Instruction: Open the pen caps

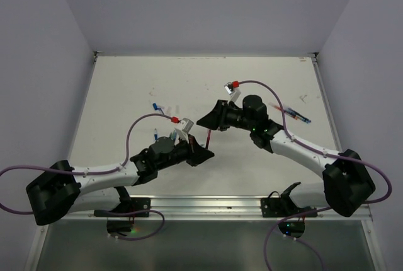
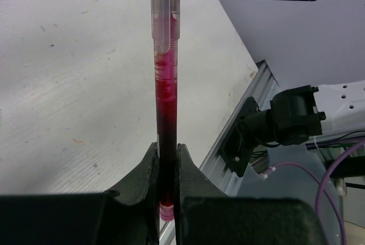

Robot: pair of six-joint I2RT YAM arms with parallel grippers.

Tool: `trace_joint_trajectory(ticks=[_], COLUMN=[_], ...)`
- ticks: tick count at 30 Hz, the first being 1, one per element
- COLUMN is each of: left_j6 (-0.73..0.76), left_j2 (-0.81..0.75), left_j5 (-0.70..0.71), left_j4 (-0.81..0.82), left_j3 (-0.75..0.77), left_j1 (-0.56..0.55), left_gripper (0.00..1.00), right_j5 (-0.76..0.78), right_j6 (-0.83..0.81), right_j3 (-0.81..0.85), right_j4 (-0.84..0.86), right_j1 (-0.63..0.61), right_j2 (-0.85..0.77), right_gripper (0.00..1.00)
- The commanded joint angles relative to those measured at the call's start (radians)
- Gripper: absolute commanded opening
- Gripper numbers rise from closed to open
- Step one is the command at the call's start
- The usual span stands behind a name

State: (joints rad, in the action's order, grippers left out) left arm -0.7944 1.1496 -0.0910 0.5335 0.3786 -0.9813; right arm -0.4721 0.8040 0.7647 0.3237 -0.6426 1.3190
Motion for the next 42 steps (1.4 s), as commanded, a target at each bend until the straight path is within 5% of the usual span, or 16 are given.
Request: trace_joint_trajectory(ticks=[1,12,18,22,26,29,34,37,42], left_j6=[-0.038,-0.071,-0.077,-0.077,-0.077,-0.078,-0.161,-0.172,-0.108], left_j2=[-0.027,-0.071,-0.096,-0.097,-0.102,-0.116,-0.125,-0.146,-0.249], left_j5=[-0.078,-0.145,-0.162,-0.171,-0.156,-0.072,0.318,0.410,0.353], left_j4=[0.106,0.148,0.146,0.143,0.114,-0.030,-0.478,-0.532,-0.475], left_j3=[-0.027,-0.040,-0.044,-0.046,-0.061,-0.053,0.031,0.048,-0.001], left_j1=[0.013,0.058,0.075,0.078,0.079,0.078,0.040,0.012,0.012], left_gripper=[0.00,0.00,0.00,0.00,0.00,0.00,0.00,0.00,0.00], right_j5=[-0.054,-0.069,-0.089,-0.077,-0.027,0.128,0.507,0.543,0.544], right_j6=[0.012,-0.008,0.017,0.012,0.006,-0.049,-0.098,-0.094,-0.121], right_j3=[-0.013,-0.024,-0.042,-0.027,0.002,0.024,0.134,0.204,0.332], right_j4=[0.097,0.035,0.080,0.069,0.019,-0.076,-0.227,-0.224,-0.238], right_j1=[-0.003,-0.003,-0.003,-0.003,-0.003,-0.005,-0.026,-0.028,-0.025], right_j2=[-0.035,-0.084,-0.075,-0.075,-0.050,-0.044,0.061,0.152,0.295], right_gripper=[0.39,0.41,0.34,0.00,0.00,0.00,0.00,0.00,0.00])
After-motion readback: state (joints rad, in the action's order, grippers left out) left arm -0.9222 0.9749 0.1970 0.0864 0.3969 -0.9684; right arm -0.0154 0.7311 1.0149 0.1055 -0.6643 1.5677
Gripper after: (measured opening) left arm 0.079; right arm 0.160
